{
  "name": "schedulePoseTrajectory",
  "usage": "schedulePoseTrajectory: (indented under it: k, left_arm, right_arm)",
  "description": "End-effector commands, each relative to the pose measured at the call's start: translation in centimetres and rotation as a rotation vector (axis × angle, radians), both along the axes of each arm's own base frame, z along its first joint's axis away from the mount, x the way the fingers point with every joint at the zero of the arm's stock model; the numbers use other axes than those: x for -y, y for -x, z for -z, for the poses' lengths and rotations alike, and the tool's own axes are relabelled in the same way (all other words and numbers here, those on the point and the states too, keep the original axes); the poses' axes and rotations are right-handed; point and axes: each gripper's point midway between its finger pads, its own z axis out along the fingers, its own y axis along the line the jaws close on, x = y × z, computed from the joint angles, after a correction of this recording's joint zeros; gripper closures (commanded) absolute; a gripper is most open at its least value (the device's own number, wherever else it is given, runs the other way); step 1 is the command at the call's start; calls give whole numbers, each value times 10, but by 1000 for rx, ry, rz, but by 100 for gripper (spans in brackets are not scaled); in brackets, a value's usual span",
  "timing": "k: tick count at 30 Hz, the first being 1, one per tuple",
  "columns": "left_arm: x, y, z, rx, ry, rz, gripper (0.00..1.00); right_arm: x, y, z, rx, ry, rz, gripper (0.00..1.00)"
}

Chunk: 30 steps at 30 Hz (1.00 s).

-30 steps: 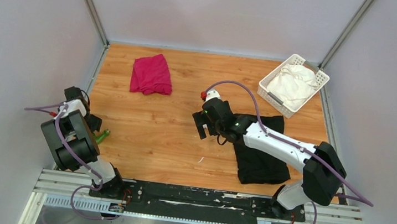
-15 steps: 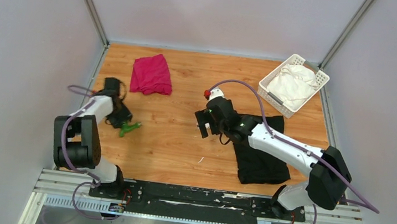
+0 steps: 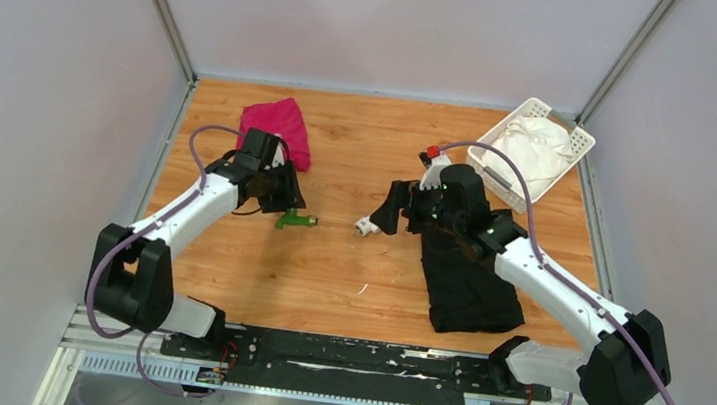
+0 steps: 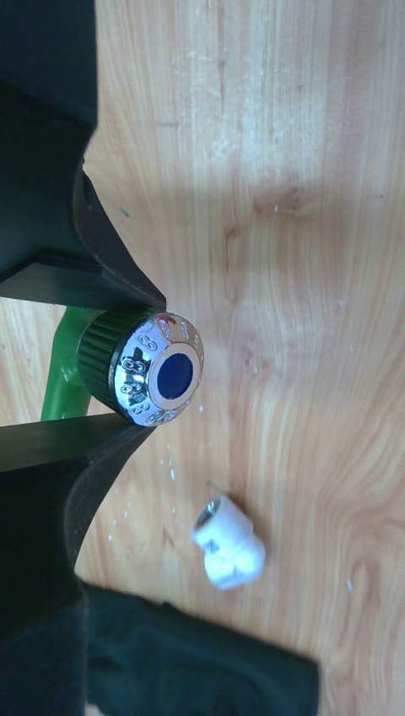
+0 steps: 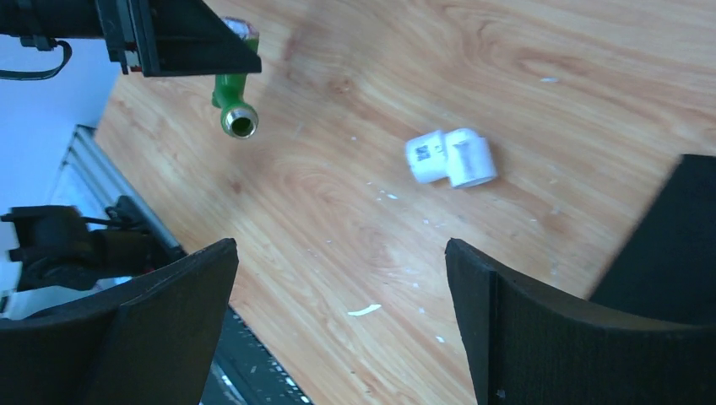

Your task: Install the water faucets

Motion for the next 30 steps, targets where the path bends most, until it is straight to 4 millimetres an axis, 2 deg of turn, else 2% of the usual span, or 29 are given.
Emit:
schedulePoseTrajectory:
  k: [1,5,11,20,21,25,30]
  left_arm:
    - [9,-10,-43,83,88,-80,100]
    - [9,-7,-55,78,129,-158,100]
    - [16,-3,-61,56,156,-125,100]
    - [17,7,-60,48,174,-116,100]
    - [17,8,-60,49,177,-116,100]
    - [17,11,-61,44,182,-116,100]
    - [17,14,-60,36,185,-115,100]
  right_arm:
    - [-38,13,-6,-74,-163,-68,1]
    - [-65,12,-1,-91,-164,-67,1]
    - [-107,13,-5,-122,-257,-144,1]
    - [-149,3,1,-152,-277,-173,5]
    - [-153,1,1,-161,-287,-179,7]
    - [-167,-2,10,-218,-310,-190,26]
    - [-175,-7,12,-227,-328,-187,40]
